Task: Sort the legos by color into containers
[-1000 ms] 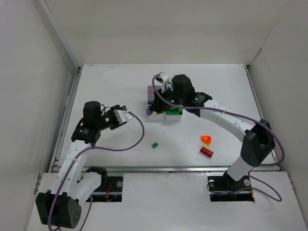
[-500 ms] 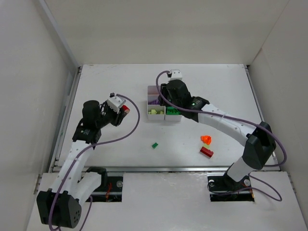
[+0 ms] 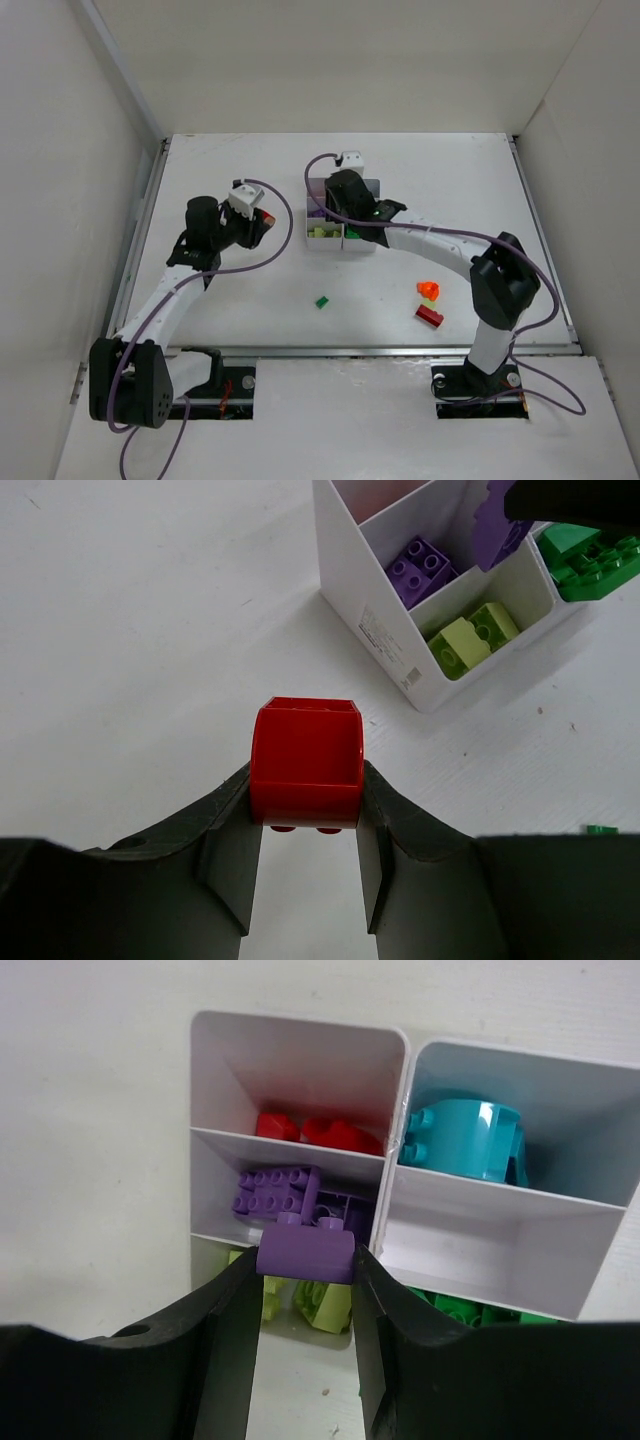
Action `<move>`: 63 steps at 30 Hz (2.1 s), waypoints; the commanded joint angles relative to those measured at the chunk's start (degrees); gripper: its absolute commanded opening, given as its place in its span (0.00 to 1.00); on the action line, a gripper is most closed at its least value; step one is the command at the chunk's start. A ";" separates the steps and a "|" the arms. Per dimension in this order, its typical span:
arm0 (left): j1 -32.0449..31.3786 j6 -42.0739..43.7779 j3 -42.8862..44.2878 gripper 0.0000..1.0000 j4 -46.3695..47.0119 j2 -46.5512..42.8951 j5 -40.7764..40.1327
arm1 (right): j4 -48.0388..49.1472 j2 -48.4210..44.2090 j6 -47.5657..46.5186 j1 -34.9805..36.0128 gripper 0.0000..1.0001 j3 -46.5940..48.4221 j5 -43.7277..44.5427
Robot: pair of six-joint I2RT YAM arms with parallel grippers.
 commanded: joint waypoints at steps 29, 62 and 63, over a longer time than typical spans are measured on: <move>-0.45 -1.69 0.33 0.00 7.74 -2.03 0.09 | 5.60 5.09 -0.03 2.75 0.28 4.32 6.52; -7.56 4.20 17.72 0.00 6.69 13.61 9.58 | 5.60 -20.14 -8.04 -15.09 1.00 -5.87 -6.05; -7.57 4.20 19.29 0.00 6.17 14.32 9.58 | 5.60 -20.14 -8.04 -15.09 1.00 -5.87 -6.05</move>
